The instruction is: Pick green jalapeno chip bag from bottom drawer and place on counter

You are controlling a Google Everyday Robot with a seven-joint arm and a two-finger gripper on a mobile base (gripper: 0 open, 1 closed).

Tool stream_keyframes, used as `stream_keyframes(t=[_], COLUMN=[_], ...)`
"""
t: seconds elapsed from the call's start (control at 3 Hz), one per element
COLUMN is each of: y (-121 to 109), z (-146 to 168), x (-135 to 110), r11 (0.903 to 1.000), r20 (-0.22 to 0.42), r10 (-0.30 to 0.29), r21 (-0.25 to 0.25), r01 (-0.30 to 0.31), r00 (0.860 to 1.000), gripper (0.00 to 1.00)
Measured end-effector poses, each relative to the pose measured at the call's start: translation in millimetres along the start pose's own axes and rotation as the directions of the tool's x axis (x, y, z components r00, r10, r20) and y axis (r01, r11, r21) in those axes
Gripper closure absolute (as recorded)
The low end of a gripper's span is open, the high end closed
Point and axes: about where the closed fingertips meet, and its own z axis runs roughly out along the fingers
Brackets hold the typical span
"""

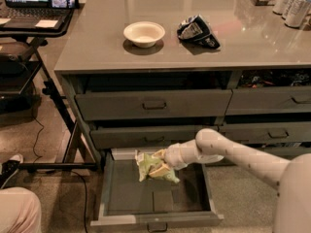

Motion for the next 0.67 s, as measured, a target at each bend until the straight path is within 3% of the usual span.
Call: stream_keyframes(t=[0.67], y=[-30.0], z=[-118.2], x=[-108.2], r11=[0.9942], r20=[-0.094], r10=[-0.095], r21=[0.042], r01=[0.099], r00=[0.991], gripper=[1.00])
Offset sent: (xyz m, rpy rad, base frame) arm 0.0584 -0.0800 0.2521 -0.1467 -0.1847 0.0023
